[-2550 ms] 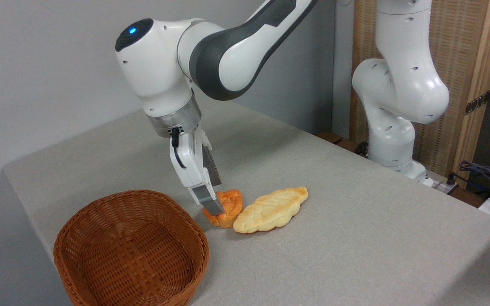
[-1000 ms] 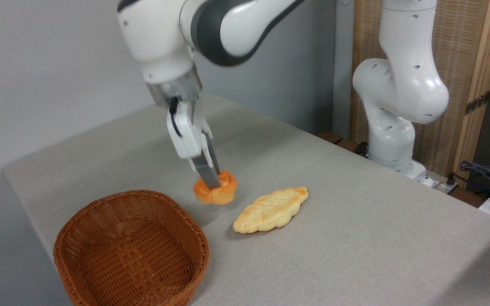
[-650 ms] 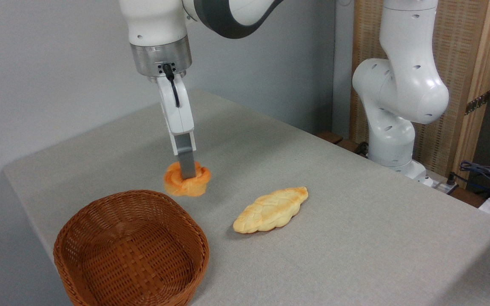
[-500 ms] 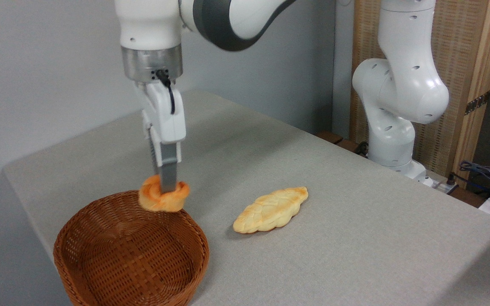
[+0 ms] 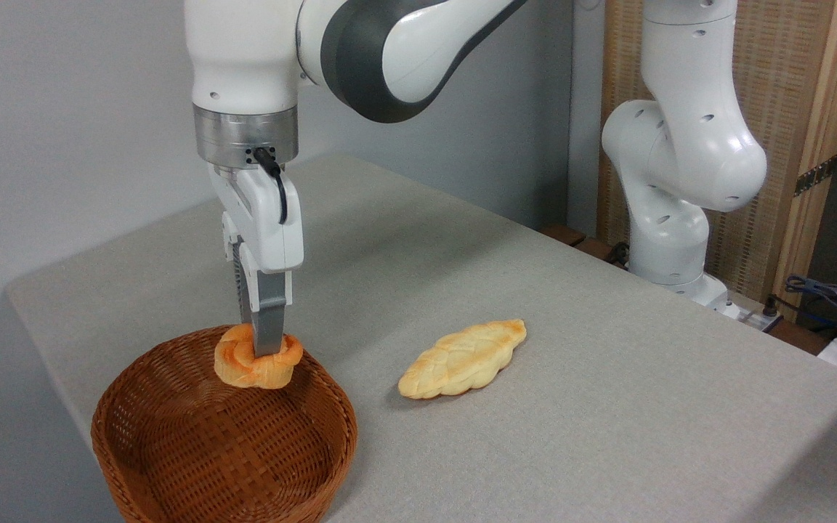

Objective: Put bread into the basket

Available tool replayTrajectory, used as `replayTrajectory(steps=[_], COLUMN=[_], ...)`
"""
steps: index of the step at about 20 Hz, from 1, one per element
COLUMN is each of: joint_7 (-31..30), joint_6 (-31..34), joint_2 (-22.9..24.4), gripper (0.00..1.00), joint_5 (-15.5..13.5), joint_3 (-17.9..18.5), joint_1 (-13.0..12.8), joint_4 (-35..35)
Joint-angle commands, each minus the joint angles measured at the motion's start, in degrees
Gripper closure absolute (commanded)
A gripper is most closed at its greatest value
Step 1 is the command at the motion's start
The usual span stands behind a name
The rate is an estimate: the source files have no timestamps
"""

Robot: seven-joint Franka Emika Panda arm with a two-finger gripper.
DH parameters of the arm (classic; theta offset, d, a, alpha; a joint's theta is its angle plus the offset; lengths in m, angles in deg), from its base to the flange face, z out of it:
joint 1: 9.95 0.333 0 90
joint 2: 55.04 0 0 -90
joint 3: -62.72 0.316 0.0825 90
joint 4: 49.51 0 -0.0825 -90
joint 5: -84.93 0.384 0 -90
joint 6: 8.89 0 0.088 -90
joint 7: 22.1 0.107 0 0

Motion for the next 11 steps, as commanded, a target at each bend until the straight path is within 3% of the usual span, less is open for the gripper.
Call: replayTrajectory(steps=[1,4,11], joint_7=[-2.82,-4.07,-3.28], joint_6=[0.70,1.14,13.09], joint_2=[-0.20,-0.11,2.18], gripper=[0.00,0.00,0.00], joint_5=[-1.02,-0.94,-0.15], joint_3=[0.44,1.05,5.18], joint_1=[-0.18,-0.18,-0.27], joint_4=[0.64,0.64,0.64])
